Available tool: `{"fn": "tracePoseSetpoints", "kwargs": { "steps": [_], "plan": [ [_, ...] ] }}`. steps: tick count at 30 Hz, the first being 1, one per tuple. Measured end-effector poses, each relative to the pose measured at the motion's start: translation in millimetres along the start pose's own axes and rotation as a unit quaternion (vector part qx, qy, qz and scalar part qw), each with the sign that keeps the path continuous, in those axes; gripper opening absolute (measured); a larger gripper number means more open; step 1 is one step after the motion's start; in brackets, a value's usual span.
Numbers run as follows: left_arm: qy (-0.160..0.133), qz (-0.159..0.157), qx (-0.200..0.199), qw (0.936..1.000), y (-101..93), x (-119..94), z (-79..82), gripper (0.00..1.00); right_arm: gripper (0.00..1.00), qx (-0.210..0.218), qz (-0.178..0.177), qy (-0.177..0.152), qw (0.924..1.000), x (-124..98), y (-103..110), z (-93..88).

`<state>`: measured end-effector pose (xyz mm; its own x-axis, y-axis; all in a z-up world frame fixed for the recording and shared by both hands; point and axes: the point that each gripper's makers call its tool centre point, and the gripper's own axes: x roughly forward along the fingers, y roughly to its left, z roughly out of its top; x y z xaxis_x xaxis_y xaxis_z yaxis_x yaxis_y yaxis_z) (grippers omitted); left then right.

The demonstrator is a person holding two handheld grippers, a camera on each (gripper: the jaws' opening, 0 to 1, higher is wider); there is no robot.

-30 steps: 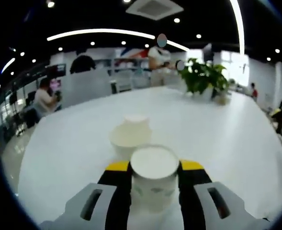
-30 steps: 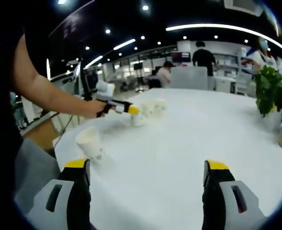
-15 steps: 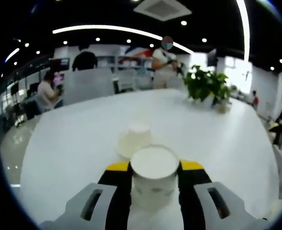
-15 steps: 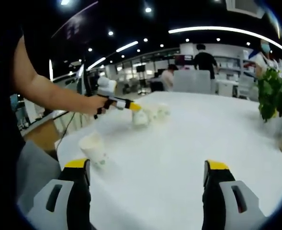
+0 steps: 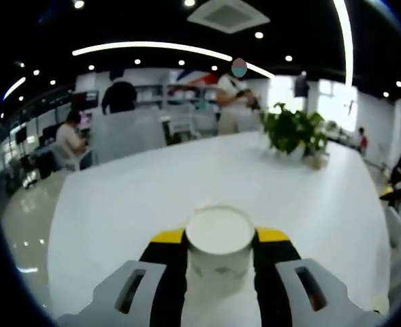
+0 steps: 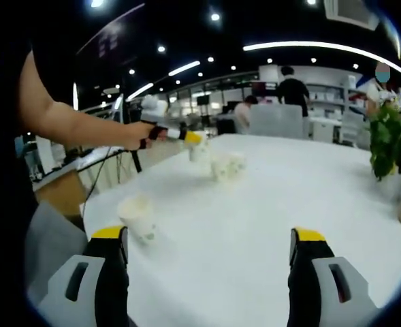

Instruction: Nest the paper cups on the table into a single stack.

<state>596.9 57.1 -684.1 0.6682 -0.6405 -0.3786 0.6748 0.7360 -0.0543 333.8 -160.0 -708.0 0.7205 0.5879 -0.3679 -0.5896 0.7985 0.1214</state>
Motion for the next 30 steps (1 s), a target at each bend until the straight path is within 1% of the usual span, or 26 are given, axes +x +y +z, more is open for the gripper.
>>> {"fn": "tracePoseSetpoints", "kwargs": {
  "steps": [2, 6, 8, 10, 12, 14, 16, 23, 28, 30],
  "plan": [
    [-0.002, -0.002, 0.0, 1.0, -0.6, -3, 5.6, 0.37, 0.97, -0.002, 0.001, -0.001, 1.0, 0, 1, 2.4],
    [-0.003, -0.005, 0.0, 1.0, -1.0, -6, 10.5, 0.37, 0.97, -0.005, 0.002, -0.005, 1.0, 0, 3, 7.9],
    [-0.003, -0.007, 0.004, 1.0, -1.7, -8, 15.5, 0.37, 0.97, -0.005, 0.002, -0.007, 1.0, -1, 4, 9.3],
    [-0.001, -0.013, 0.011, 0.9999, -5.2, -10, 25.3, 0.37, 0.97, -0.007, 0.002, -0.009, 0.9999, -3, 5, 10.7],
    [-0.001, -0.02, 0.009, 0.9998, -8.5, -13, 35.3, 0.37, 0.97, -0.008, 0.002, -0.009, 0.9999, -4, 6, 11.1],
    [0.001, -0.023, 0.011, 0.9997, -11.3, -15, 42.5, 0.37, 0.97, -0.008, 0.0, -0.009, 0.9999, -5, 6, 10.9],
    [-0.002, -0.028, 0.022, 0.9994, -14.5, -18, 48.4, 0.37, 0.97, -0.007, -0.001, -0.01, 0.9999, -6, 7, 11.3],
    [-0.003, -0.037, 0.03, 0.9989, -19.5, -27, 53.8, 0.37, 0.97, -0.009, 0.001, -0.014, 0.9999, -5, 13, 15.1],
    [-0.008, -0.047, 0.033, 0.9983, -27.9, -38, 56.4, 0.37, 0.97, -0.01, 0.003, -0.018, 0.9998, -5, 16, 16.5],
    [-0.013, -0.056, 0.035, 0.9977, -33.3, -42, 59.2, 0.37, 0.97, -0.011, 0.004, -0.018, 0.9998, -5, 17, 17.4]
  ]
}}
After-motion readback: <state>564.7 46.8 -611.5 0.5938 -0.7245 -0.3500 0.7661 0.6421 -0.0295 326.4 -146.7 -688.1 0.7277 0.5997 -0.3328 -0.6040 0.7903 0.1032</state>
